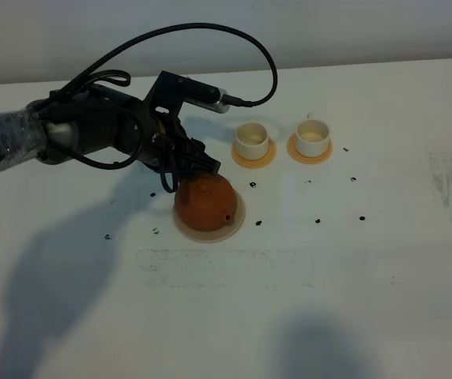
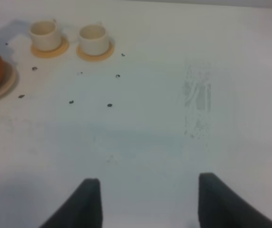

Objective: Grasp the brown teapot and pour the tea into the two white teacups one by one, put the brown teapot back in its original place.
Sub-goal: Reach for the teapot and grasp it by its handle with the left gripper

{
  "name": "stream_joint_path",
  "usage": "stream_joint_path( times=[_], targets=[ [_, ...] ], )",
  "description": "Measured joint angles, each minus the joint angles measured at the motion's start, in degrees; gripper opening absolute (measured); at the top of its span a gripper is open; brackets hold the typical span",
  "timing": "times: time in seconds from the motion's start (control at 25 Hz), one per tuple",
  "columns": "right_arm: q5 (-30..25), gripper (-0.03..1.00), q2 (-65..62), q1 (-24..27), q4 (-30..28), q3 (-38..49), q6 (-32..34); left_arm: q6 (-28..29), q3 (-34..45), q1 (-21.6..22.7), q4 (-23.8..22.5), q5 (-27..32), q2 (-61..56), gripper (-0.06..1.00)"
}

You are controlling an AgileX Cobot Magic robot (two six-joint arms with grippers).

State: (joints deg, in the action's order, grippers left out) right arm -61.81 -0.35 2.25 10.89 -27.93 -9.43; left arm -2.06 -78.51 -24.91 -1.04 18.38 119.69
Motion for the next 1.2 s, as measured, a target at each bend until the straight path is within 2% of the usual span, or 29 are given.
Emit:
stream_joint_path(
  times=[1.2],
  targets=[
    [0.0,0.47,0.0,0.0,0.0,0.0,0.0,1.61,-0.27,0.36,-4.38,8.72,-0.67,0.51]
  ],
)
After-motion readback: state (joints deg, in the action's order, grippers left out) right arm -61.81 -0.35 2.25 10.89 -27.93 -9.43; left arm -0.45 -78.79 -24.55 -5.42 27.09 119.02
